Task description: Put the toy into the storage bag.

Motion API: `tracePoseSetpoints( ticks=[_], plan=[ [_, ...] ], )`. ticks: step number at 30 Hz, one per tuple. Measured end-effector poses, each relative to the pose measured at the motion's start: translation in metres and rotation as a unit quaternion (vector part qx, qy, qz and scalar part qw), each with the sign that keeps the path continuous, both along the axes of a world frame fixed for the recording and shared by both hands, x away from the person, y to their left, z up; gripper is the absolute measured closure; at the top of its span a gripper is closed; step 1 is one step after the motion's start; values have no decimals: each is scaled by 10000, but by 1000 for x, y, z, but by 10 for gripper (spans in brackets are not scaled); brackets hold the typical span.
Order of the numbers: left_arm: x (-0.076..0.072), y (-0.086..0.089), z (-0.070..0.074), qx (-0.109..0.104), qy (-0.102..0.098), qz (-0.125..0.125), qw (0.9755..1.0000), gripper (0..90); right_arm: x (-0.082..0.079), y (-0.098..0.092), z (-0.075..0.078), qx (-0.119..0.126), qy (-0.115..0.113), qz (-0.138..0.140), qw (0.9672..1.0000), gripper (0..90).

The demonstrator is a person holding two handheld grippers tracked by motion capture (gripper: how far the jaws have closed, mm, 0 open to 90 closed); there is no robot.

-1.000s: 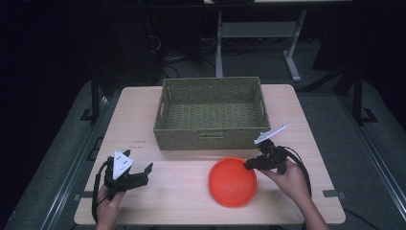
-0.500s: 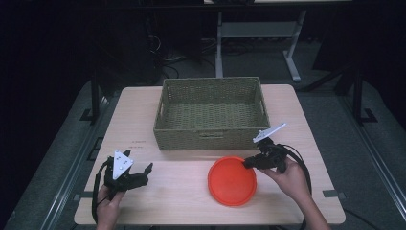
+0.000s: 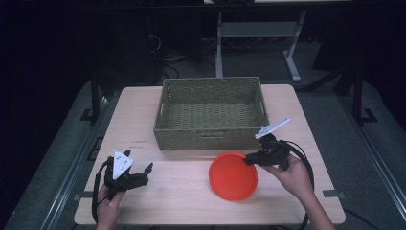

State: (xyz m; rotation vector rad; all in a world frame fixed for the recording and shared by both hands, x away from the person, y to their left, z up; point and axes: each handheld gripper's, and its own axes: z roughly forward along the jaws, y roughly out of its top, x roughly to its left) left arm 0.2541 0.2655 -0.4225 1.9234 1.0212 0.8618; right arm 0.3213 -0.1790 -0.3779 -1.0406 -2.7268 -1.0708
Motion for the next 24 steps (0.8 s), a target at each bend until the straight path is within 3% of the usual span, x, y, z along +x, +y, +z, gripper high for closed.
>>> tracePoseSetpoints(
  ticks=[24],
  plan=[
    [-1, 0, 0, 9, -12, -8, 10000, 128, 1, -6, 21, 92, -58, -15, 9999, 823]
  ],
)
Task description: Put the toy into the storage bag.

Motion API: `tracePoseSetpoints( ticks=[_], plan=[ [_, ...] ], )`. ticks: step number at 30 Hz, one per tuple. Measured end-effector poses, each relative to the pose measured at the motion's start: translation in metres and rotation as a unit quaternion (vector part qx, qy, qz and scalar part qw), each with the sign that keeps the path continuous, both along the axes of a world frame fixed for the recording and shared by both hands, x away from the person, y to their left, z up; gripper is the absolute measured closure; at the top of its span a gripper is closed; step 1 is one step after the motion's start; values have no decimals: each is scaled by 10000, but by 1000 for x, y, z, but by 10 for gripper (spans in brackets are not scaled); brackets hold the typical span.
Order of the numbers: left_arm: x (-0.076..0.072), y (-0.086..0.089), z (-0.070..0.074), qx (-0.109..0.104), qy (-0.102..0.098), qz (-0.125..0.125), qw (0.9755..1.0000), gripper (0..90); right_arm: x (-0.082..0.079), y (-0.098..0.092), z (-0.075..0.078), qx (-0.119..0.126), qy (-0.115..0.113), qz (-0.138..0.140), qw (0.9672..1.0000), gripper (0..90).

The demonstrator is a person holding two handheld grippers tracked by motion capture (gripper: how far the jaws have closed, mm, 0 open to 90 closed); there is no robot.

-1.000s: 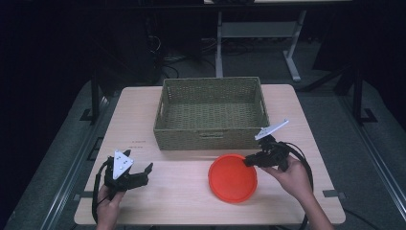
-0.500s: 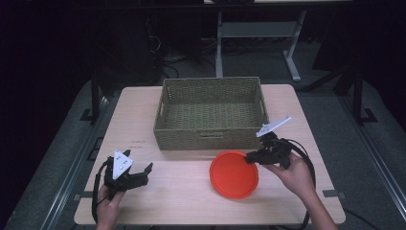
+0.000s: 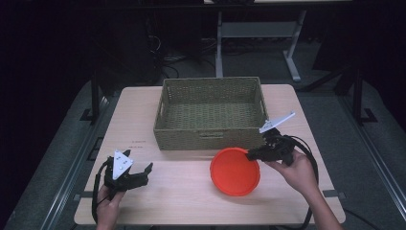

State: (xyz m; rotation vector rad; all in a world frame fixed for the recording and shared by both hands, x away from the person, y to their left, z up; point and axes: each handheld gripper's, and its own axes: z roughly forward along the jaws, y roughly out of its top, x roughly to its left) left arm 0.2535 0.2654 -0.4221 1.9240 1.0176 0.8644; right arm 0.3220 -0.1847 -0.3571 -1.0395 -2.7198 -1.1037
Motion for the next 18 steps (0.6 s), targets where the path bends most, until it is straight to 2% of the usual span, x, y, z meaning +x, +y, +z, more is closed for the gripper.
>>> tracePoseSetpoints(
  ticks=[12, 18],
  plan=[
    [0, 0, 0, 9, 8, 21, 10000, 128, 0, -1, 14, 149, -82, -2, 9999, 824],
    [0, 0, 1, 22, 32, 17, 10000, 128, 0, 0, 22, 119, -127, 13, 9998, 824]
  ],
)
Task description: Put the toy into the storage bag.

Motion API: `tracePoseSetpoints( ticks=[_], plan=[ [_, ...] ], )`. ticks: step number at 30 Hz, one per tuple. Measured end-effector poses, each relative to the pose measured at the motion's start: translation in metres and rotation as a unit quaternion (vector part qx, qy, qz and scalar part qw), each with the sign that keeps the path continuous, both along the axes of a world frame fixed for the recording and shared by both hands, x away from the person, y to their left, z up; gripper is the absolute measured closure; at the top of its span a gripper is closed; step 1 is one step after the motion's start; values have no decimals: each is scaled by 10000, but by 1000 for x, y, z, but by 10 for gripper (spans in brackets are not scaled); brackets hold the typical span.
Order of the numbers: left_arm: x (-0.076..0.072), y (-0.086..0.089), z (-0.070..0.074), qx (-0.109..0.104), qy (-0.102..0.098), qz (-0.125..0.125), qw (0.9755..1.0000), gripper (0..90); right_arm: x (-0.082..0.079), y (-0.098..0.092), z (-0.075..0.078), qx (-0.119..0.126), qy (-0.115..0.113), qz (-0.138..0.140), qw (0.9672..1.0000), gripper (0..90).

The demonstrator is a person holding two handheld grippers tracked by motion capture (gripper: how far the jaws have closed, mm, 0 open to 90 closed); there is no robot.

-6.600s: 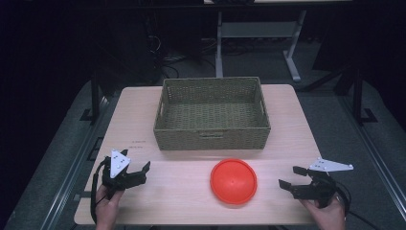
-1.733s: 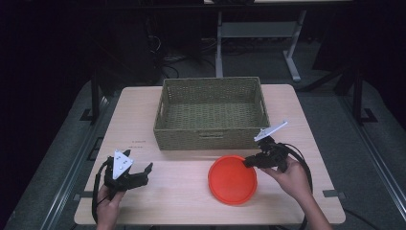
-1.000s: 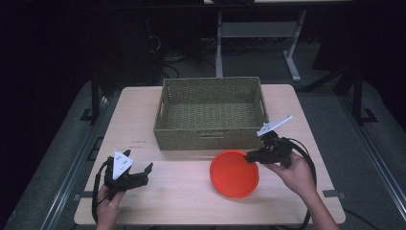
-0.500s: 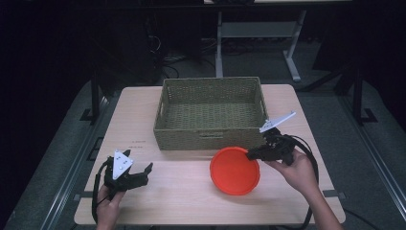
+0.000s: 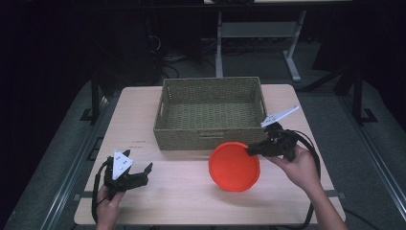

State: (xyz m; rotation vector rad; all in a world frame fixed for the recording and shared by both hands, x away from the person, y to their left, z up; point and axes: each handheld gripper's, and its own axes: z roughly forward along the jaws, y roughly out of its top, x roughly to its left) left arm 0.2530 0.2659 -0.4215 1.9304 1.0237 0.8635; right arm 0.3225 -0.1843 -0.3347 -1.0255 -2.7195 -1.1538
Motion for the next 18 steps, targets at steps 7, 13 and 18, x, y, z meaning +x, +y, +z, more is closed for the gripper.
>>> tracePoseSetpoints(
  ticks=[7, 13, 18],
  plan=[
    [0, 0, 0, -22, -39, 0, 10000, 128, 3, -1, 10, 13, -25, -28, 10000, 823],
    [0, 0, 0, -22, -25, 7, 10000, 128, 6, -1, 26, 62, -71, -18, 10000, 823],
    [0, 1, 1, 7, -20, -8, 10000, 128, 7, -1, 32, 95, -69, -48, 9999, 824]
  ],
)
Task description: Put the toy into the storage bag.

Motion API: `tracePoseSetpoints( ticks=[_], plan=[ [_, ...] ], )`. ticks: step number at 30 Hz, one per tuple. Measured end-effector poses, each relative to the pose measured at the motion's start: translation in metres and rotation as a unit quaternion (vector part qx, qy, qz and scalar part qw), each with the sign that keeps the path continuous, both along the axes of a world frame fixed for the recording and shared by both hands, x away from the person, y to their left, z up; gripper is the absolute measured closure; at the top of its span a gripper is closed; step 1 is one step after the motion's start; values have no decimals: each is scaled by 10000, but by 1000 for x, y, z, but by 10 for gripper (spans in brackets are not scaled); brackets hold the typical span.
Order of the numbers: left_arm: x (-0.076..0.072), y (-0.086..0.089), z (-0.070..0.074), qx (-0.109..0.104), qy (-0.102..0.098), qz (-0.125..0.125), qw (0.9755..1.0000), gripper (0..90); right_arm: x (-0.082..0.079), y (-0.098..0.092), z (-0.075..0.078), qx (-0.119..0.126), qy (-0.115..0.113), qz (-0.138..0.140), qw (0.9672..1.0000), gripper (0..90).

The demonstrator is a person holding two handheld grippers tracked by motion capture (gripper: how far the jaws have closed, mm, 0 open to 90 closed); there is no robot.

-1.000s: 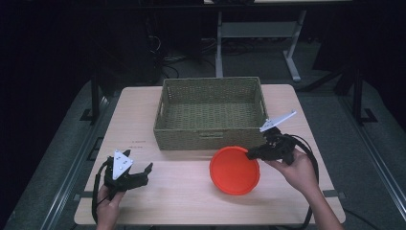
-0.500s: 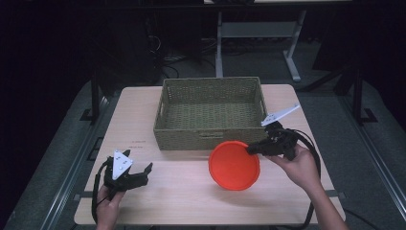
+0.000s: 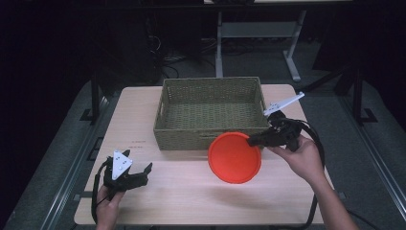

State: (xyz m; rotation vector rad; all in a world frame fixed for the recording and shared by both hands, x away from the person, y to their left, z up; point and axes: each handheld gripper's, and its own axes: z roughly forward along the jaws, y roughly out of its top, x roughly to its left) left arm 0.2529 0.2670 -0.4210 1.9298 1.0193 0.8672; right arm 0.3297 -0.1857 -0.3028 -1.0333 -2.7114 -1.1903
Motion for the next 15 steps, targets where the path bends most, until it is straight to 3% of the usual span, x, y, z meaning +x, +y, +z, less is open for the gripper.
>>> tracePoseSetpoints(
  ticks=[15],
  plan=[
    [0, 1, 0, -55, -18, 44, 10000, 128, 11, 6, 20, 61, -27, -2, 10000, 823]
  ],
)
